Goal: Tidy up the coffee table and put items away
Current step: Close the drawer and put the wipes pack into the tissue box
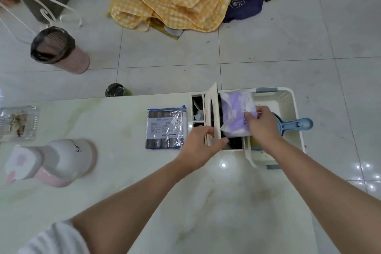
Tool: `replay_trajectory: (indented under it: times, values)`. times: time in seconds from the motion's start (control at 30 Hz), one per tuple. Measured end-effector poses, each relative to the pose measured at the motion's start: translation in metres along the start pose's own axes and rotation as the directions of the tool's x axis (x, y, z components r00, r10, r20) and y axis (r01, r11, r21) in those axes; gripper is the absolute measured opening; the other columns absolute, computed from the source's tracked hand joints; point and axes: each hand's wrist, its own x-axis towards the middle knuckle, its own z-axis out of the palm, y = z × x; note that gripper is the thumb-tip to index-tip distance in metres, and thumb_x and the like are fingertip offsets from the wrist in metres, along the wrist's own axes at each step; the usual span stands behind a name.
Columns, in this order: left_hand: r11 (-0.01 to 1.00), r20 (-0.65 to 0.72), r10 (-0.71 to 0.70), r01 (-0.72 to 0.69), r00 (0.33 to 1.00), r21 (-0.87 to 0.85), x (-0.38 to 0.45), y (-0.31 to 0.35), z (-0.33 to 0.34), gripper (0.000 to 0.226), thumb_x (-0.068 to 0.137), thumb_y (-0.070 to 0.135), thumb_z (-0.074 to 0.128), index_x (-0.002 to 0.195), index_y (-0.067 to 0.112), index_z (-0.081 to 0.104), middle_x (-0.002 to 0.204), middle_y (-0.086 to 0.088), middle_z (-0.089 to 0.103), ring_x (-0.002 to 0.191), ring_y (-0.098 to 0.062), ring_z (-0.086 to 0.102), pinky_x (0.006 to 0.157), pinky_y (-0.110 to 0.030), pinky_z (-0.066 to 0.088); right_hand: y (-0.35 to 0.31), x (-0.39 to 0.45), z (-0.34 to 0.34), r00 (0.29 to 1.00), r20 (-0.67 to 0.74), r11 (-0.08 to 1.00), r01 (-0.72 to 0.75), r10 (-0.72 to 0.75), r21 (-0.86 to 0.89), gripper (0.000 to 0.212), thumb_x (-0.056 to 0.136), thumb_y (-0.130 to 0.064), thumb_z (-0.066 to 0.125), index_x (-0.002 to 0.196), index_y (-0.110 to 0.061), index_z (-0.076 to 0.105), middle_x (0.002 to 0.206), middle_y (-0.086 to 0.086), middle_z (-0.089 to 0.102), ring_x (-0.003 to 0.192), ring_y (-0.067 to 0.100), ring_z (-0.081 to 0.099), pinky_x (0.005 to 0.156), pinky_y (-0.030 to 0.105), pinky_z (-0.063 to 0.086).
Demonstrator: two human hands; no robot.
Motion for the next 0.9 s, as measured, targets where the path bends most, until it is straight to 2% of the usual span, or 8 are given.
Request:
replay_trajectory:
  times: [0.2,0.37,0.43,0.53,0.67,0.73,0.8,0.9]
  values:
    - [0.986,0.025,-0.107,0.109,0.994,-0.124,-0.004,-0.007,-0.002,0.049,0.072,0.067,0.065,0.105,0.031,0.065,0.106,0.01,0.066,0.094,-0.017,0.068,0.087,-0.04,0.056,0.004,-0.002,0.039,0.998,0.059,0.997,-0.019,0.023,-0.069,0.033,0.098,-0.016,0.053,0.128,-0.006,0.043,0.107,0.008,0.057,0.095,0.026,0.057,0.077,0.028,0.037]
    - [0.99,0.033,-0.1,0.103,0.994,-0.099,-0.005,-0.001,-0.008,0.044,0.078,0.056,0.075,0.106,0.027,0.058,0.105,0.018,0.062,0.082,0.002,0.056,0.083,-0.022,0.05,0.005,-0.001,0.05,0.996,0.094,0.965,0.028,-0.004,-0.26,0.023,0.098,-0.014,0.052,0.118,-0.004,0.049,0.096,0.008,0.056,0.084,0.023,0.052,0.066,0.029,0.034]
    - [0.997,0.007,-0.073,0.074,0.997,-0.038,-0.005,0.003,-0.006,0.047,0.074,0.062,0.075,0.102,0.029,0.054,0.103,0.019,0.06,0.087,0.002,0.056,0.083,-0.023,0.05,0.005,-0.002,0.049,0.996,0.074,0.912,0.081,-0.056,-0.401,0.012,0.094,-0.017,0.056,0.101,-0.008,0.053,0.089,0.007,0.06,0.078,0.024,0.053,0.061,0.031,0.034]
    - [0.995,0.0,-0.016,0.016,1.0,0.096,0.0,0.01,0.002,0.052,0.072,0.07,0.069,0.099,0.029,0.053,0.1,0.017,0.058,0.098,-0.004,0.055,0.081,-0.027,0.049,0.002,-0.003,0.041,0.977,0.021,0.846,0.193,-0.21,-0.497,0.016,0.092,-0.025,0.054,0.091,-0.011,0.06,0.085,0.009,0.062,0.075,0.027,0.056,0.059,0.032,0.036]
    - [0.949,0.053,0.106,-0.117,0.993,0.292,0.004,0.013,0.02,0.05,0.081,0.065,0.064,0.11,0.025,0.055,0.109,0.012,0.059,0.109,-0.013,0.049,0.087,-0.032,0.048,-0.005,-0.006,0.023,0.983,0.016,0.96,0.184,-0.185,-0.211,0.042,0.103,-0.029,0.036,0.085,0.003,0.056,0.078,0.015,0.059,0.069,0.023,0.048,0.06,0.037,0.034]
    - [0.91,0.079,0.133,-0.154,0.988,0.385,0.008,0.013,0.026,0.049,0.085,0.056,0.063,0.12,0.023,0.055,0.118,0.007,0.06,0.116,-0.018,0.047,0.09,-0.034,0.047,-0.001,-0.007,0.017,0.981,0.064,0.968,0.193,-0.184,-0.161,0.046,0.103,-0.036,0.036,0.091,0.002,0.057,0.078,0.008,0.059,0.069,0.017,0.05,0.063,0.034,0.036]
    - [0.856,0.105,0.167,-0.197,0.98,0.478,0.011,0.012,0.031,0.047,0.088,0.046,0.062,0.127,0.021,0.053,0.122,0.002,0.059,0.118,-0.024,0.047,0.091,-0.037,0.046,0.01,-0.004,0.014,0.973,0.119,0.934,0.222,-0.196,-0.279,0.026,0.099,-0.029,0.05,0.112,-0.009,0.06,0.086,0.001,0.061,0.076,0.017,0.055,0.066,0.032,0.037]
    - [0.778,0.185,0.186,-0.26,0.965,0.572,0.011,0.008,0.033,0.052,0.09,0.036,0.06,0.138,0.022,0.049,0.129,-0.005,0.054,0.12,-0.029,0.046,0.094,-0.041,0.045,0.026,0.002,0.014,0.982,0.13,0.901,0.181,-0.14,-0.395,0.035,0.09,-0.022,0.063,0.122,-0.015,0.049,0.088,0.004,0.063,0.076,0.023,0.057,0.067,0.031,0.039]
